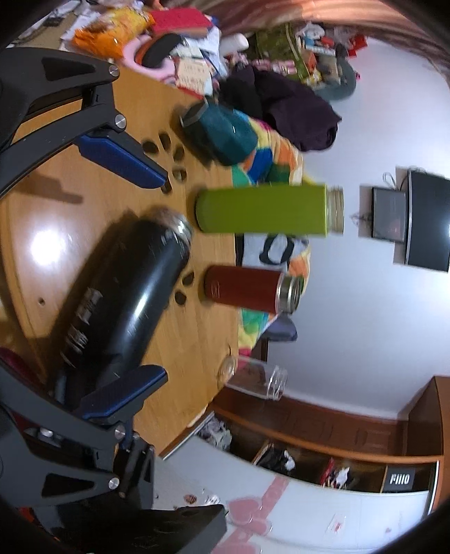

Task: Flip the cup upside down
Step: 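Lift the black tumbler with the right tool toward the left tool, then close the left tool on the tumbler while the right tool keeps holding it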

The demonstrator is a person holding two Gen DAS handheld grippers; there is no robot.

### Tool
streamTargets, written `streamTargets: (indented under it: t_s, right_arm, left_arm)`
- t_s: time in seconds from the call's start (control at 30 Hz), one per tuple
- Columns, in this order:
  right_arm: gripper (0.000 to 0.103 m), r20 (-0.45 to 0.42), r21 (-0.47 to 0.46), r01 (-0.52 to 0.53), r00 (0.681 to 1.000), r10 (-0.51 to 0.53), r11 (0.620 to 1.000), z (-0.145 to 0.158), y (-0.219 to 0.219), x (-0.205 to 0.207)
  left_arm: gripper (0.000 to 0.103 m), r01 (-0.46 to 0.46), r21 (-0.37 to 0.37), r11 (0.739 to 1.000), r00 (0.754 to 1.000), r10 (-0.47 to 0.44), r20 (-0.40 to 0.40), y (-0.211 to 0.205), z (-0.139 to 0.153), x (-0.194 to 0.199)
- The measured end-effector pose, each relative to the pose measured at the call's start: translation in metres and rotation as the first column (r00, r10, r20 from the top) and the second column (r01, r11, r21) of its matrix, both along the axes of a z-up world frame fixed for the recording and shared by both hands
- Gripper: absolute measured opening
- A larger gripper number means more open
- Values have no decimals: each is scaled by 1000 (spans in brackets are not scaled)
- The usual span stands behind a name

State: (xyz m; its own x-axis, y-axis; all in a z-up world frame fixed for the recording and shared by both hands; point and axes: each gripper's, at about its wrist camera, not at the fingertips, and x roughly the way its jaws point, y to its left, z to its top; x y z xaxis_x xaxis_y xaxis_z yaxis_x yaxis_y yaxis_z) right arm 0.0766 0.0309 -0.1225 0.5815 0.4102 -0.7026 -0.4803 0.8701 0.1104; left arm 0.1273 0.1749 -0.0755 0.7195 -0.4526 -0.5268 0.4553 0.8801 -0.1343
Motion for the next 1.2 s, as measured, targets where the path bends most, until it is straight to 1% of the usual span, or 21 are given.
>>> streamTargets:
  t_s: [0.07,0.1,0.17,0.2,0.27,0.33,0.7,0.83,0.9,0.93,1.0,1.07,1.2]
  right_arm:
    - [63,1,15,9,1000,-9,1000,-1,-2,-2]
    - [63,0,22,14,1000,-14,1000,-2,-3,-4]
    - [63,4,29,19,1000,-19,999,-3,-4,-6]
    - [63,4,31,23,1000,-23,999,-5,-6,-7]
    - [63,3,36,29,1000,-29,999,-7,-7,-10]
    - [63,1,36,36,999,-36,999,-10,-8,-12]
    - [62,3,77,69,998,-70,995,-14,-15,-27]
    - [62,-3,83,85,996,-85,993,-14,-18,-33]
    - [62,0,69,88,996,-89,994,-13,-16,-34]
    - [62,7,59,88,996,-89,994,-11,-15,-34]
    - [62,29,41,88,996,-89,995,-6,-13,-35]
    - [61,54,40,86,995,-88,995,2,-13,-37]
    - [61,89,72,90,991,-97,993,20,-16,-35]
  left_arm:
    - [102,5,17,1000,1000,-5,9,-8,-3,3]
    - [100,10,25,1000,1000,-10,12,-11,-5,4]
    - [84,28,47,998,1000,-28,3,-19,-10,8]
    - [79,36,54,998,999,-36,-4,-22,-13,9]
    - [76,44,63,997,999,-43,-10,-25,-17,11]
    - [76,38,72,997,999,-39,18,-26,-18,8]
    - [77,74,112,991,996,-79,42,-24,-15,0]
    - [77,90,101,991,995,-93,32,-25,-15,1]
    - [78,87,104,991,995,-91,38,-25,-14,-1]
    - [79,78,110,991,995,-83,49,-24,-13,-3]
    - [89,50,121,991,995,-60,78,-19,-10,-9]
    - [94,32,119,992,993,-44,105,-10,-6,-15]
    - [95,4,133,991,991,-21,131,9,-5,-27]
